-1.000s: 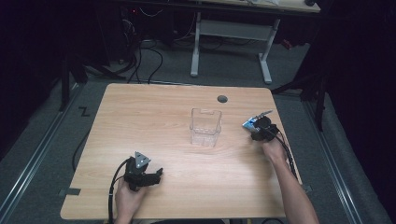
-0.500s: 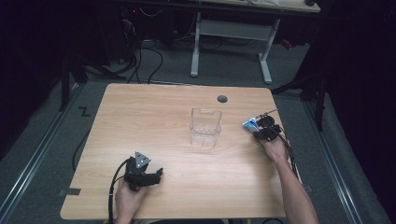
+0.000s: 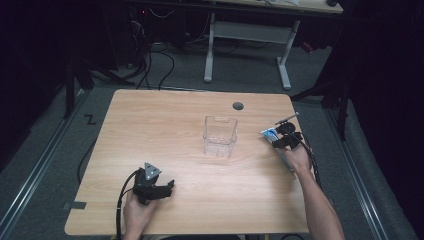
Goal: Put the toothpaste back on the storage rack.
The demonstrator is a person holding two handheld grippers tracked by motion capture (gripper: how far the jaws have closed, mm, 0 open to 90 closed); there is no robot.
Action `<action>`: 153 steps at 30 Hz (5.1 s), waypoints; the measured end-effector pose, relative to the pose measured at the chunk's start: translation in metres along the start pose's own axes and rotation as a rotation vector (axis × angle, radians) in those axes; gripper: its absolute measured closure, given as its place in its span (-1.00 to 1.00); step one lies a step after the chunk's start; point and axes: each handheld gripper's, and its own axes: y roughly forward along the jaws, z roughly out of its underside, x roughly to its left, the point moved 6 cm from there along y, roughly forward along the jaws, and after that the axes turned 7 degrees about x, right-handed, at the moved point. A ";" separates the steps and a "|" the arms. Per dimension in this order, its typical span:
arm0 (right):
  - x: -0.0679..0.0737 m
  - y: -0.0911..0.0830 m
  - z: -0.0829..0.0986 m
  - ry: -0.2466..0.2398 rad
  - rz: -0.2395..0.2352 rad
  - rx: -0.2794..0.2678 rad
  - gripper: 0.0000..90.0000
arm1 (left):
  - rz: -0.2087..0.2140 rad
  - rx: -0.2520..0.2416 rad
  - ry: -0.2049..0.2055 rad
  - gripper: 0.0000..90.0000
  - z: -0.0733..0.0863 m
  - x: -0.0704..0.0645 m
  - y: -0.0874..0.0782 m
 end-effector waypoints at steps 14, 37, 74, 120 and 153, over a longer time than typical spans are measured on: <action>0.008 -0.041 0.002 -0.002 -0.117 -0.131 0.58 | 0.001 -0.001 0.001 -0.59 0.000 0.000 0.000; 0.027 -0.070 0.014 -0.024 -0.201 -0.236 0.59 | 0.004 -0.002 0.004 -0.59 0.000 0.000 0.000; 0.063 -0.105 0.018 -0.122 -0.254 -0.354 0.60 | 0.009 -0.001 0.009 -0.59 0.001 -0.001 0.000; 0.099 -0.157 -0.006 -0.229 -0.330 -0.561 0.63 | 0.008 -0.001 0.009 -0.59 0.000 -0.001 0.000; 0.124 -0.168 -0.042 -0.228 -0.454 -0.647 0.63 | 0.010 -0.001 0.011 -0.59 0.001 -0.002 0.000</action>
